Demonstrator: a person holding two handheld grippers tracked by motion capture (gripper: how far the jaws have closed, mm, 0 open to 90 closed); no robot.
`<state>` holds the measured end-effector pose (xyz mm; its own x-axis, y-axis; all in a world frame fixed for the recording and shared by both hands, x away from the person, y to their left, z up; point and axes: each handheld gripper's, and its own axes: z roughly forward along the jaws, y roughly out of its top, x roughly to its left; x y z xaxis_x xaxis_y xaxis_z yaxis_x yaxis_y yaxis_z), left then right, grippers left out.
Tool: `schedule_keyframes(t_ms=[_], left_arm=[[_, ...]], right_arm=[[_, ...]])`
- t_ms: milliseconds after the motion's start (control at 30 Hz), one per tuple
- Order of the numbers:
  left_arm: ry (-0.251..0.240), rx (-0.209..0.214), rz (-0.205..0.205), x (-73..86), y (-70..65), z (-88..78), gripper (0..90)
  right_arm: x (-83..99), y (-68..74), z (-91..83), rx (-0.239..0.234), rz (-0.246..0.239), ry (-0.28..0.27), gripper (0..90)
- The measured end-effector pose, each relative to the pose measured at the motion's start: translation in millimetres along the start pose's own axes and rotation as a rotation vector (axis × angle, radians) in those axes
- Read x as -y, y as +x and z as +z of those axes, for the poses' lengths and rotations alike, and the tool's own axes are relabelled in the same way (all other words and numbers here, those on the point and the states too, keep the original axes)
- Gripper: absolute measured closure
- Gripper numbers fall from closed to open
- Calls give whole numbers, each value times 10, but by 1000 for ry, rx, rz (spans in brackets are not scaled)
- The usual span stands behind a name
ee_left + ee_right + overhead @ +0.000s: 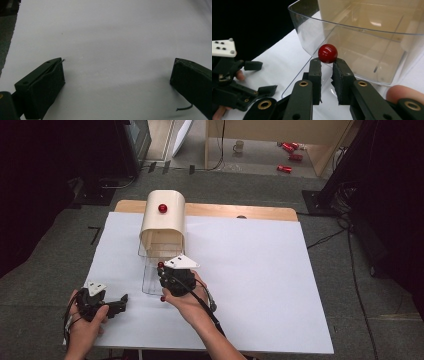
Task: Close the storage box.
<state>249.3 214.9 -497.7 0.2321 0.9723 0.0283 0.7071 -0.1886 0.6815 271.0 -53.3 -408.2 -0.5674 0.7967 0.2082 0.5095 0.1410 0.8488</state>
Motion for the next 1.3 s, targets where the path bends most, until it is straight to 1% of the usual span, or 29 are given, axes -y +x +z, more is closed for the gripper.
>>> schedule_keyframes(t_ms=[267,333,467,933,1100,1133,1167,1200,1233,1267,1300], left_arm=[[2,-1,2,-1,0,-1,0],[0,-2,0,-1,-2,0,0],[-1,-2,-1,0,-2,1,0],[-2,-2,-1,1,-1,1,0],[-2,-1,-1,1,-1,1,0],[-2,-1,0,1,-1,1,0],[-2,-1,-1,1,-1,1,0],[-2,-1,-1,1,-1,1,0],[-2,-1,-1,1,-1,1,0],[-2,-1,-1,1,-1,1,0],[-2,-2,-1,1,-1,2,0]], right_arm=[[-65,-73,78,8,8,1,785],[-100,-120,113,17,15,1,784],[-136,-169,159,17,17,2,783],[-258,-256,299,42,16,10,782],[-278,-264,309,33,18,17,775],[-277,-265,305,30,20,18,752],[-274,-263,300,23,22,16,709],[-272,-262,290,11,20,16,635],[-271,-259,281,1,21,19,580],[-267,-251,262,-13,19,25,489],[-261,-246,245,-16,15,31,427]])
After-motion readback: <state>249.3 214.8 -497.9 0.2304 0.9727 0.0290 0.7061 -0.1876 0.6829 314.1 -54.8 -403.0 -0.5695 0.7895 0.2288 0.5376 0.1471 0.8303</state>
